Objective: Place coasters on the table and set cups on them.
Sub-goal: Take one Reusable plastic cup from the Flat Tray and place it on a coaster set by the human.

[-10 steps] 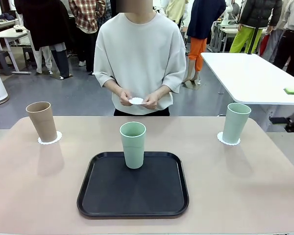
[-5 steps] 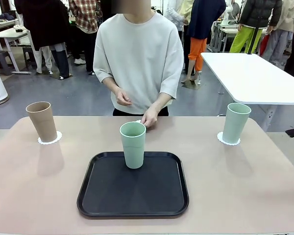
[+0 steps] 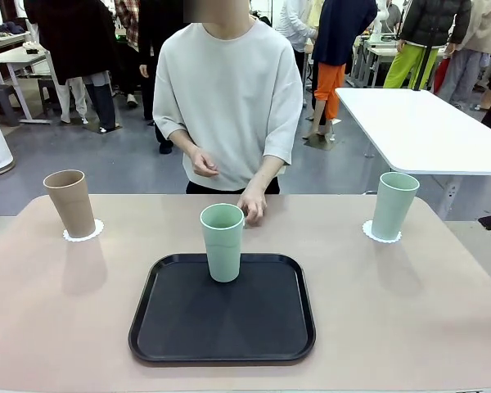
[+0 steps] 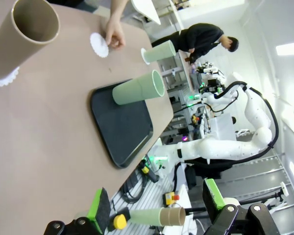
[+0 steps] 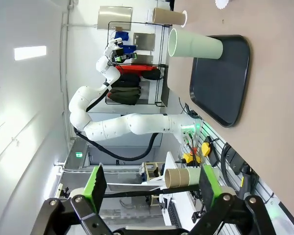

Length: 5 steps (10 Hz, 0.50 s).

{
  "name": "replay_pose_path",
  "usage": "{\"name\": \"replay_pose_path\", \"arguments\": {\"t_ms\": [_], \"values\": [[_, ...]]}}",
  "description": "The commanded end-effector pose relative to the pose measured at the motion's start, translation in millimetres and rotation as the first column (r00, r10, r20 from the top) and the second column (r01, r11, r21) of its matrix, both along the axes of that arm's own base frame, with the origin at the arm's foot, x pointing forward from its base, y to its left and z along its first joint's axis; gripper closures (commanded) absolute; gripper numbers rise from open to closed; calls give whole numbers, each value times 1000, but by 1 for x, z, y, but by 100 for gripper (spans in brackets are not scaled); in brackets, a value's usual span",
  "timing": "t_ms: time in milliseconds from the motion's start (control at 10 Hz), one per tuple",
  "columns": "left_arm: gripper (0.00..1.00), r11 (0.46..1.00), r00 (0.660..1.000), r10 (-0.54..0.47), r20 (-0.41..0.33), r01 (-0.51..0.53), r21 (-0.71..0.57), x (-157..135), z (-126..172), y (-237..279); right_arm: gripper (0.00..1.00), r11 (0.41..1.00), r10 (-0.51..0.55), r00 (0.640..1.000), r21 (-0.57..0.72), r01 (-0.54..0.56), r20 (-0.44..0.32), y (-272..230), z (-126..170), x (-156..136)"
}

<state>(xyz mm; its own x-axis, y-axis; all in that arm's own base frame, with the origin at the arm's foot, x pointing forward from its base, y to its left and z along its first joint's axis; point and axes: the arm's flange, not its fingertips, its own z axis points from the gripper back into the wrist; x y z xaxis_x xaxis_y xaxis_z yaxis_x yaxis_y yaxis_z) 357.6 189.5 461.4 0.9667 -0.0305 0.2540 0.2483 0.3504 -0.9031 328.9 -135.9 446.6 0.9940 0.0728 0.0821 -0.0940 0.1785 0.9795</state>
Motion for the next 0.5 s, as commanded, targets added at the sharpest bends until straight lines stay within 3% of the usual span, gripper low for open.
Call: {"name": "replay_pose_path", "arguments": {"t_ms": [0,400], "values": [[0,1000,1000,1,8,-1,-5,-1,2,1,0,1000,-3,1000,-3,3,-16,0,1,-1],[0,1000,1000,1,8,-1,-5,-1,2,1,0,1000,-3,1000,-3,3,-16,0,1,-1]]}}
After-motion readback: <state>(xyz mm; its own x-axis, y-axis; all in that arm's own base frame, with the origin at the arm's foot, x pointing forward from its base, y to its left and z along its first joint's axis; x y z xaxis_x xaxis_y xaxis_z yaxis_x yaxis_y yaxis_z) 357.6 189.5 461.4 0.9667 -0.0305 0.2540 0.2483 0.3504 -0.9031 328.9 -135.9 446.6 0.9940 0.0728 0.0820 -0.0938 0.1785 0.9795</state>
